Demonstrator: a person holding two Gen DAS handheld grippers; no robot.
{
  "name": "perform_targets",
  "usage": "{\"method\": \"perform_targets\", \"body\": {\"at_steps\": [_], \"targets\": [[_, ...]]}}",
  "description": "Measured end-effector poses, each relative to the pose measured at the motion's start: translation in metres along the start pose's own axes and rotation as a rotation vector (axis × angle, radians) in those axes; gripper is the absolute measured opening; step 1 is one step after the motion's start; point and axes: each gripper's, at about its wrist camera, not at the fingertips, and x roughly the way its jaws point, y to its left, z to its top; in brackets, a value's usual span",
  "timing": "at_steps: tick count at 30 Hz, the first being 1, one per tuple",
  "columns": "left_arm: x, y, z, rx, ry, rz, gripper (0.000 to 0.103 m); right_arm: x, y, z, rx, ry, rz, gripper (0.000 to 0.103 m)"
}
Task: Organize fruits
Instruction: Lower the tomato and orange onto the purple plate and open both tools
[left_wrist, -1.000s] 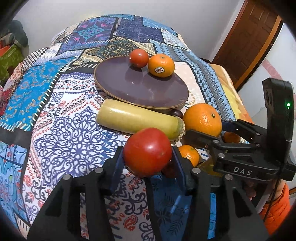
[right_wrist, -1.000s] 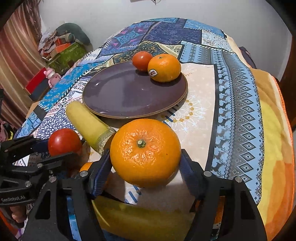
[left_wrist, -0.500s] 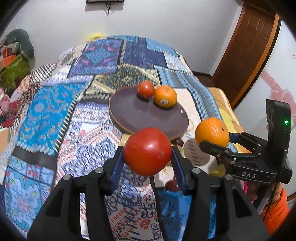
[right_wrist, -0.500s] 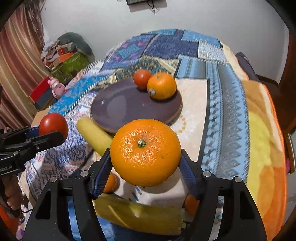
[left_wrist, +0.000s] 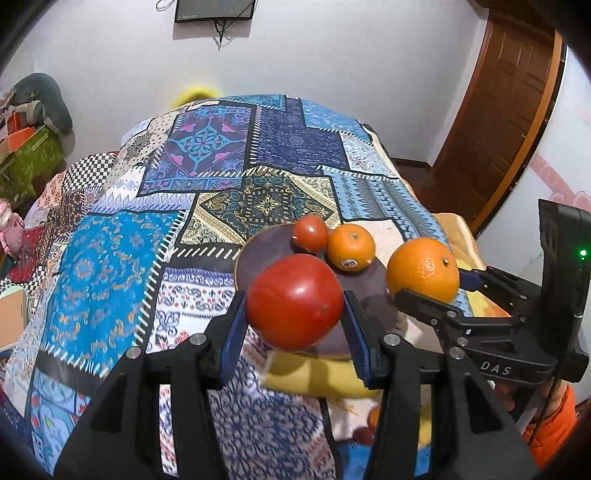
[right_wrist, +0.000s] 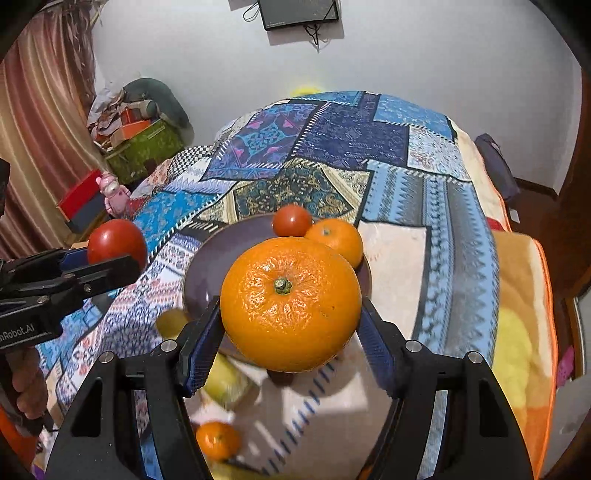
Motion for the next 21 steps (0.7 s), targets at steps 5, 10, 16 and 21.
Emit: {"method": "perform_targets", "body": {"at_steps": [5, 10, 16, 21], "targets": [[0.019, 0.01, 0.011, 0.0, 0.007, 0.02, 0.05, 0.02, 0.004, 0.01, -0.022, 0.023, -0.002, 0.067], [0.04, 0.019, 0.021, -0.002, 0.028, 0.028, 0.05, 0.04, 0.008, 0.014, -0.048, 0.061, -0.003, 0.067], [0.07, 0.026, 0.031, 0.017, 0.072, 0.035, 0.05, 0.058, 0.01, 0.02, -0.075, 0.087, -0.012, 0.067], [0.097, 0.032, 0.037, 0.017, 0.125, 0.03, 0.05, 0.07, 0.013, 0.022, -0.104, 0.11, -0.014, 0.067]]}}
